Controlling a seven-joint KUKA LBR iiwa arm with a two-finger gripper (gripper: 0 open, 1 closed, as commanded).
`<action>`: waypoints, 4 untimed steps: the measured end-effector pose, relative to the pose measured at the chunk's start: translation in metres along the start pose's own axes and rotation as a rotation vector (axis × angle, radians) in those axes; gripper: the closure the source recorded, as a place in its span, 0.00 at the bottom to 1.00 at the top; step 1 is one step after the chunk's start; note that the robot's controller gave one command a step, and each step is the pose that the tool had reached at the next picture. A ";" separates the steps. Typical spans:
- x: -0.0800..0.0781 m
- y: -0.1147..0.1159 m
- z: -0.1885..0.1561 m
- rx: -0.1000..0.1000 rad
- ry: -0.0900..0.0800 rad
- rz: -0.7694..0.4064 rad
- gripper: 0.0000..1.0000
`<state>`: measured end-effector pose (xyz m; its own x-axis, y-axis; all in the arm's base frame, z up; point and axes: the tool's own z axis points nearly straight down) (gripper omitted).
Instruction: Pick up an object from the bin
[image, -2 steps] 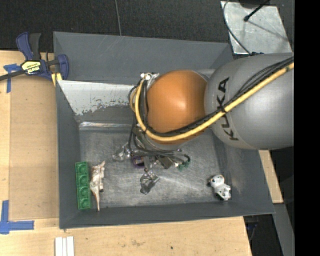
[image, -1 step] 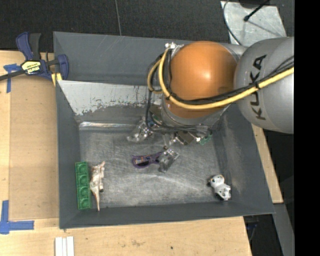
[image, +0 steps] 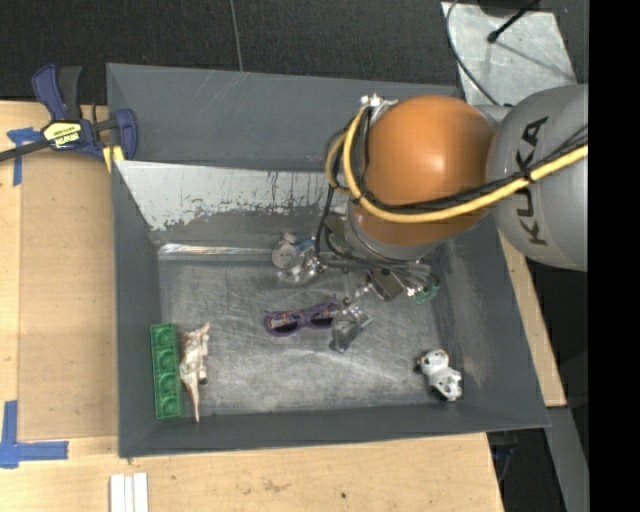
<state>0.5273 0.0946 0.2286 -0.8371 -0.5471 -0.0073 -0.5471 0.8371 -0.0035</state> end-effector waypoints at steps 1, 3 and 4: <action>-0.029 -0.009 0.154 -0.004 0.005 -0.392 1.00; -0.030 -0.010 0.155 -0.003 0.000 -0.390 0.00; -0.034 -0.012 0.151 -0.005 0.003 -0.525 0.00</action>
Offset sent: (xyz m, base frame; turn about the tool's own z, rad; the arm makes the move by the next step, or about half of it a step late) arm 0.0000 0.0000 0.0000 0.0000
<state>0.5635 0.1031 0.0780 -0.4501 -0.8930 -0.0027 -0.8930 0.4501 -0.0014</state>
